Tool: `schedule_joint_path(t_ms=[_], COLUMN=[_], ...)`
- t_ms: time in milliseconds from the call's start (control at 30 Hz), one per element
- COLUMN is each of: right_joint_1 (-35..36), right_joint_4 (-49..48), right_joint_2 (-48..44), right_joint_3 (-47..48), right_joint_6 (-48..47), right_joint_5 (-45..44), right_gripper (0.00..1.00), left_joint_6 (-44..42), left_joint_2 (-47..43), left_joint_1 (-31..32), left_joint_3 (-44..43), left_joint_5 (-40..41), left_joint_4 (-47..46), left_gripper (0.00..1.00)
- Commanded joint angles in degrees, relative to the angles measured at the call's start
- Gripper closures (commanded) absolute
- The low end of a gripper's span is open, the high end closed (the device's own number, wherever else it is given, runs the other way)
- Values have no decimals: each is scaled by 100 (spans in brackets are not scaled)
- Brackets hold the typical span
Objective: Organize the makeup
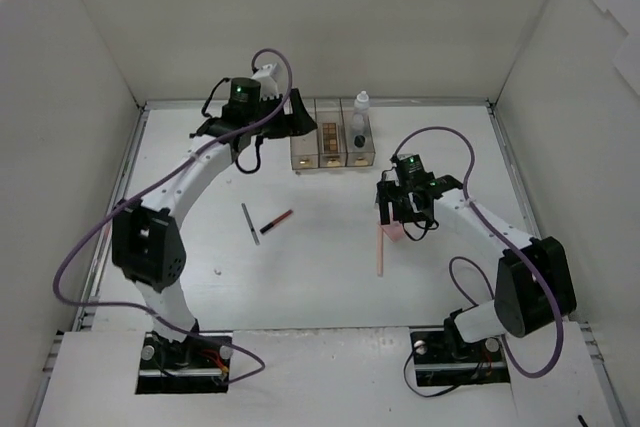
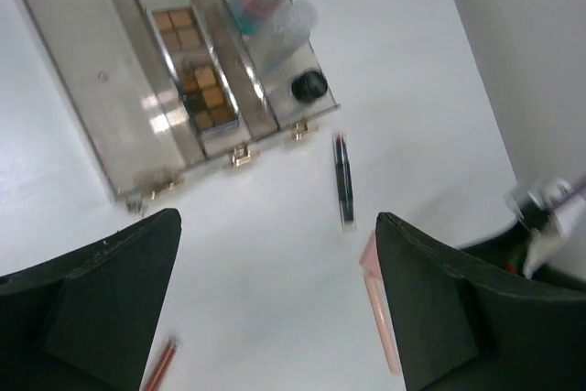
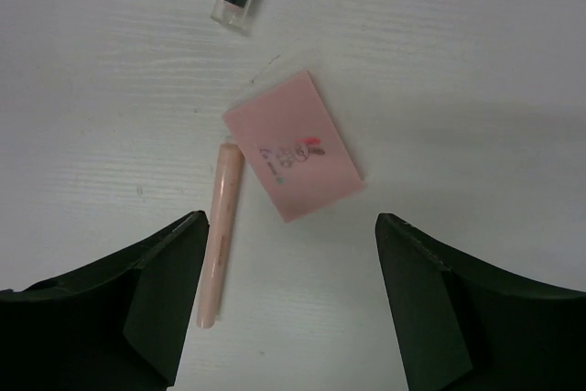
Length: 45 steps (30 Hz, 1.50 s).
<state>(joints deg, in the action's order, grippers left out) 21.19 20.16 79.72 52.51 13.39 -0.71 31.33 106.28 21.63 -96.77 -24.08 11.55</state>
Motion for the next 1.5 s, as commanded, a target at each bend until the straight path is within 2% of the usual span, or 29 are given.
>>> schedule_joint_path(t_ms=[0, 67, 233, 467, 867, 1000, 1033, 1133, 1167, 1267, 1333, 1467], right_joint_1=[17, 17, -27, -115, -186, -186, -203, -282, -300, -317, -300, -107], right_joint_4=[119, 207, 365, 436, 541, 541, 541, 559, 541, 559, 611, 673], right_joint_2=[350, 604, 1000, 1431, 2003, 2144, 2161, 2197, 2188, 1986, 1645, 1064], right_joint_3=[374, 453, 488, 584, 980, 1094, 1103, 1156, 1173, 1191, 1340, 1981], right_joint_6=[-55, -117, -178, -442, -732, -776, -794, -776, -741, -706, -688, -680], right_joint_5=[27, 36, 18, 27, 299, 370, 370, 405, 379, 90, -96, -27], right_gripper=[29, 29, 29, 29, 31, 35, 36, 49, 64, 86, 92, 95], left_joint_6=[-540, -785, -1094, -1270, -1296, -1270, -1261, -1226, -1226, -1217, -1217, -1217], left_joint_2=[-879, -1336, -2285, -2709, -2797, -2788, -2797, -2806, -2806, -2823, -2850, -2928], left_joint_1=[-220, -307, -642, -958, -959, -959, -959, -959, -959, -959, -959, -959], left_joint_3=[833, 1422, 2354, 2646, 2769, 2804, 2822, 2866, 2866, 2874, 2874, 2945], left_joint_5=[61, 280, 711, 905, 940, 905, 905, 905, 887, 896, 905, 957], left_joint_4=[461, 751, 1068, 1253, 1262, 1236, 1235, 1218, 1209, 1227, 1235, 1279], left_gripper=[17, 10, 7, 6, 6, 6, 6, 6, 6, 6, 6, 6])
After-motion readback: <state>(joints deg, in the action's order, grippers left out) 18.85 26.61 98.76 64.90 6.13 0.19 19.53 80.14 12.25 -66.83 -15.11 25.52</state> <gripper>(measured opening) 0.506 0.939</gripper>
